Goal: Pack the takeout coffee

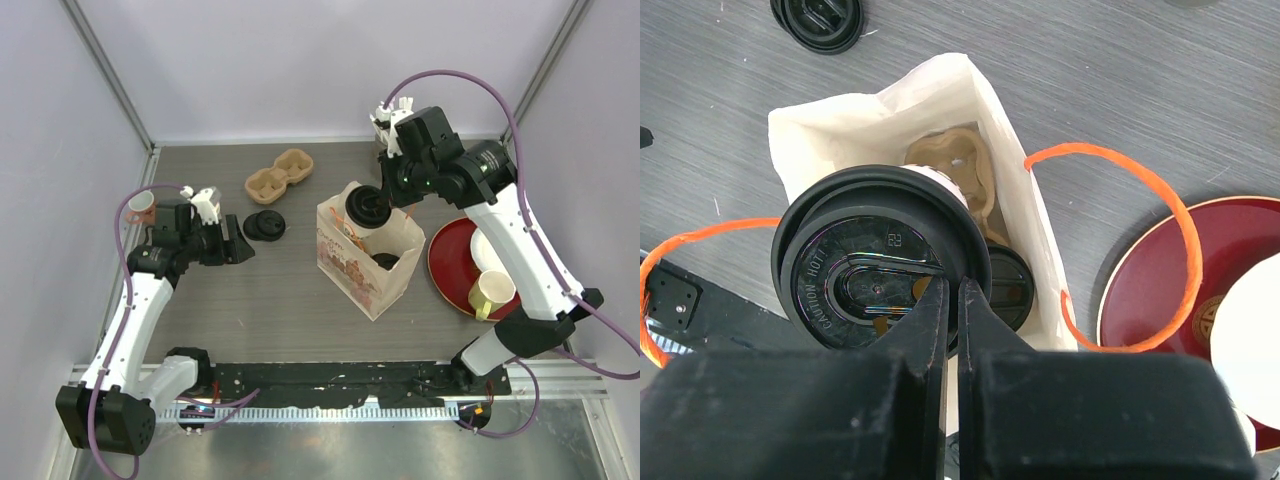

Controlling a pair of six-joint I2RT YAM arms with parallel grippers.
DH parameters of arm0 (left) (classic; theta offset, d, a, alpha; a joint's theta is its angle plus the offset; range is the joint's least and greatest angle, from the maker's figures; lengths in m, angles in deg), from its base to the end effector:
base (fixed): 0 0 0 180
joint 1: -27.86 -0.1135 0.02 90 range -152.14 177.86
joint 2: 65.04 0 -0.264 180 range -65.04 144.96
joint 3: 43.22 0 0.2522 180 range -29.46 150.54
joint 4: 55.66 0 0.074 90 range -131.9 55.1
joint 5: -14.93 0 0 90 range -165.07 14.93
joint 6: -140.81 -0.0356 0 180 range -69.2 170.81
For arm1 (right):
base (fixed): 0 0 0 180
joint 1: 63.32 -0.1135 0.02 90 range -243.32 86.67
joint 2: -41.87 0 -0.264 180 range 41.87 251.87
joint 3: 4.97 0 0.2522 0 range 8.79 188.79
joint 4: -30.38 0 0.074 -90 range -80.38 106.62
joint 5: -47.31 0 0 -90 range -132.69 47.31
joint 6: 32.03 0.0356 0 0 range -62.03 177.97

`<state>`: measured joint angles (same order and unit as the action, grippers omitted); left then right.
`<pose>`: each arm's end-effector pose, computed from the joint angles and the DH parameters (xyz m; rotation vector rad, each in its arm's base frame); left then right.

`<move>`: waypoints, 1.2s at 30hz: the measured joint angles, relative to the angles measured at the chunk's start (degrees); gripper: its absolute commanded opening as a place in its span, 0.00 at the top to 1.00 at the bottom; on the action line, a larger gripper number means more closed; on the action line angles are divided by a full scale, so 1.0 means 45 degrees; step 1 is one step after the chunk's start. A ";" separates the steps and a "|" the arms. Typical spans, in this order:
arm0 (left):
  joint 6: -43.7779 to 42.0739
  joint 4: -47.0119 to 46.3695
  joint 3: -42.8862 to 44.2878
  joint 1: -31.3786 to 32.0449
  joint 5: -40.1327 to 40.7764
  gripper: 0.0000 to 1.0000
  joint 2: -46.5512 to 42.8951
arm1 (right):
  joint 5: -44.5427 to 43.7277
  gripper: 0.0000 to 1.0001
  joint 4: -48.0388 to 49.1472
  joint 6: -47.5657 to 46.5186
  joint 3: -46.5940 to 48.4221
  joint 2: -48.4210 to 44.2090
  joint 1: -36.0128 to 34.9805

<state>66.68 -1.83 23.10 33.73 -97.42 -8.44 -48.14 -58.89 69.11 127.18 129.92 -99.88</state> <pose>0.1976 -0.0339 0.3021 -0.0090 2.3574 -0.6433 0.2183 0.1577 0.4752 -0.4768 2.3256 0.2925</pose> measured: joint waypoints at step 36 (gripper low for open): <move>-0.0024 -0.0005 -0.0039 0.0000 -0.0053 0.27 -0.0053 | 0.0151 0.99 0.0709 -0.0272 -0.0787 0.2016 0.0175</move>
<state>66.57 -1.85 22.92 33.73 -97.66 -8.69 -47.46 -55.69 67.89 123.64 138.99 -99.09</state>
